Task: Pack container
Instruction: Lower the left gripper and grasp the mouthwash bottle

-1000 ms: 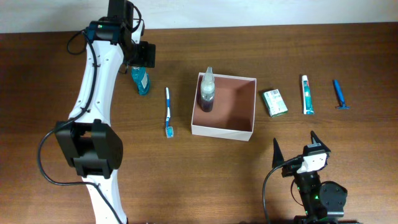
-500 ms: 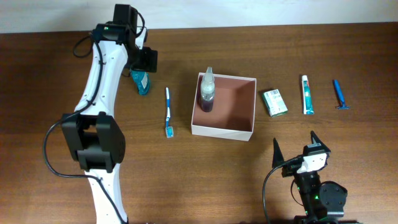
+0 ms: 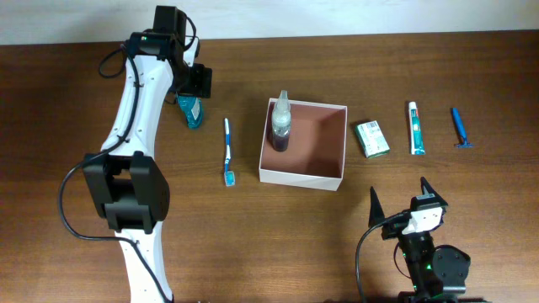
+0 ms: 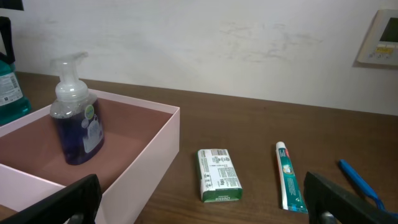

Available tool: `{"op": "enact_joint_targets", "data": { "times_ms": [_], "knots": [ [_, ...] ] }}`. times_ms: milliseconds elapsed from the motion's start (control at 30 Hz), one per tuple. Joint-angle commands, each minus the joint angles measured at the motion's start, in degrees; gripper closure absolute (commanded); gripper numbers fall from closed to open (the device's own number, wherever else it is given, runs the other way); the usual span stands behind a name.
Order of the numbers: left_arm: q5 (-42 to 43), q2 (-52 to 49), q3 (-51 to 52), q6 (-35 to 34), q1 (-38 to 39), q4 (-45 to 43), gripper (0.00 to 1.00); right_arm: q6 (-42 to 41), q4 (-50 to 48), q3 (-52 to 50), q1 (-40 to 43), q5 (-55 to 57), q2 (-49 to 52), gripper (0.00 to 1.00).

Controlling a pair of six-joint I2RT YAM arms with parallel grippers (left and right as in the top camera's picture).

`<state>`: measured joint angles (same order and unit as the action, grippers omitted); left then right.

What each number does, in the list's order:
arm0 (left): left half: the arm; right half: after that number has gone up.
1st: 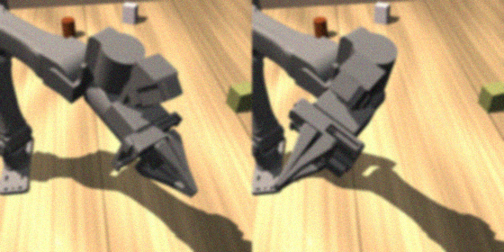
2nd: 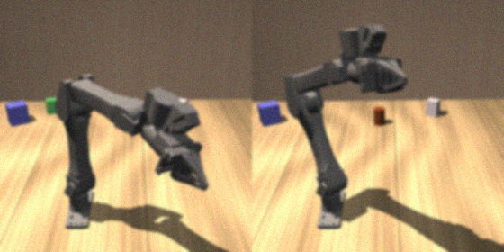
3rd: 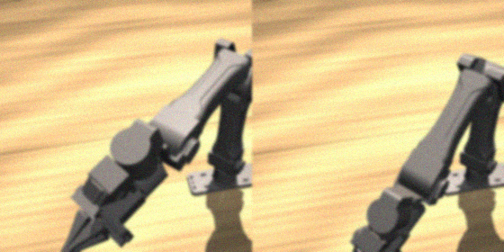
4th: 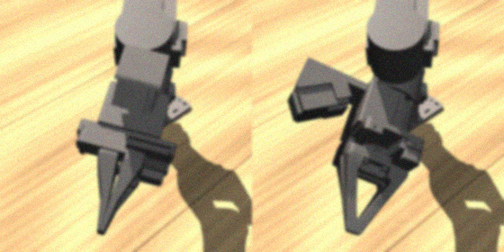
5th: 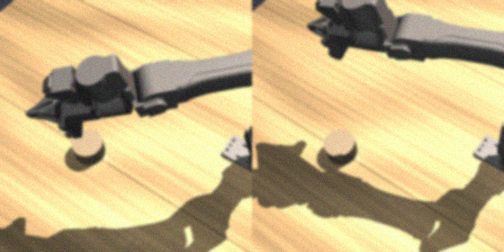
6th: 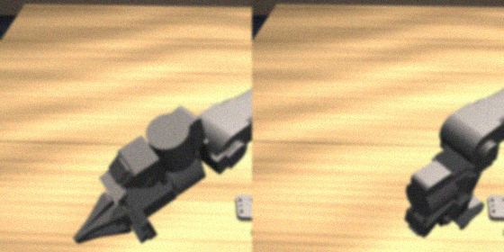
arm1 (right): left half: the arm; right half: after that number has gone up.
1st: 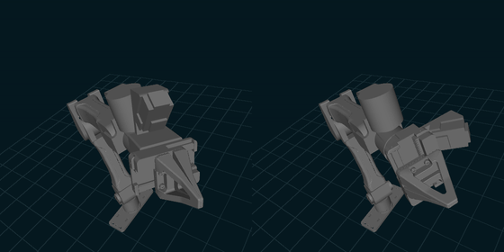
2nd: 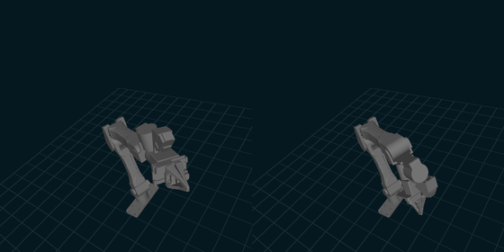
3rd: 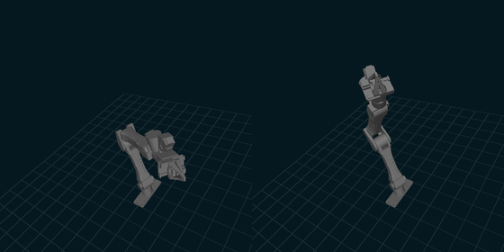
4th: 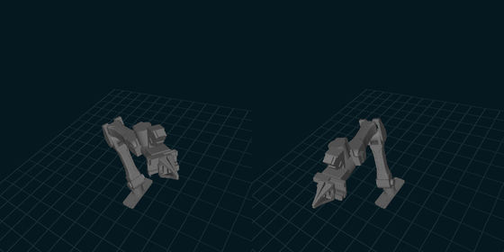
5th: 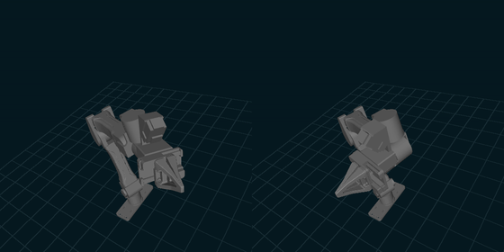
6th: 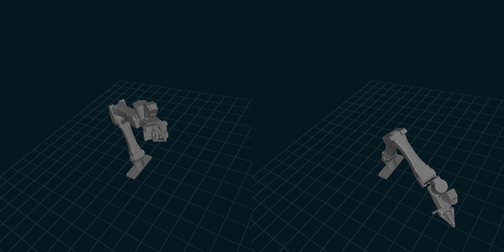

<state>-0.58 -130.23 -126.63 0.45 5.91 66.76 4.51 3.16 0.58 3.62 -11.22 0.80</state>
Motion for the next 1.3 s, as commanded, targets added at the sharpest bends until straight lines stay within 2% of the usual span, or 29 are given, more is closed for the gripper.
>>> {"op": "enact_joint_targets", "data": {
  "times_ms": [0,100,233,867,1000,1167,1267],
  "knots": [
    [0.66,-0.02,-1.7,0.7,-0.46,0.13,0.22,-0.24,0.39,-0.26,0.26,0.52,-0.59,0.01],
    [0.63,-0.02,-1.75,0.7,-0.46,0.28,0.24,-0.24,0.39,-0.26,0.26,0.52,-0.59,0.01],
    [0.63,-0.02,-1.77,0.7,-0.46,0.44,0.41,-0.24,0.39,-0.26,0.26,0.52,-0.59,0.01],
    [-0.55,-0.02,-4.31,0.7,-0.46,2.08,0.41,-0.24,0.39,-0.26,0.26,0.52,-0.59,0.01],
    [-0.87,-0.02,-4.31,0.7,-0.46,2.58,0.47,-0.24,0.39,-0.26,0.26,0.52,-0.59,0.01],
    [-0.87,-0.02,-4.31,0.7,-0.46,2.89,0.48,-0.24,0.39,-0.26,0.26,0.52,-0.59,0.01],
    [-0.87,-0.02,-4.31,0.7,-0.46,2.89,0.53,-0.24,0.39,-0.26,0.26,0.52,-0.59,0.01]
  ]
}}
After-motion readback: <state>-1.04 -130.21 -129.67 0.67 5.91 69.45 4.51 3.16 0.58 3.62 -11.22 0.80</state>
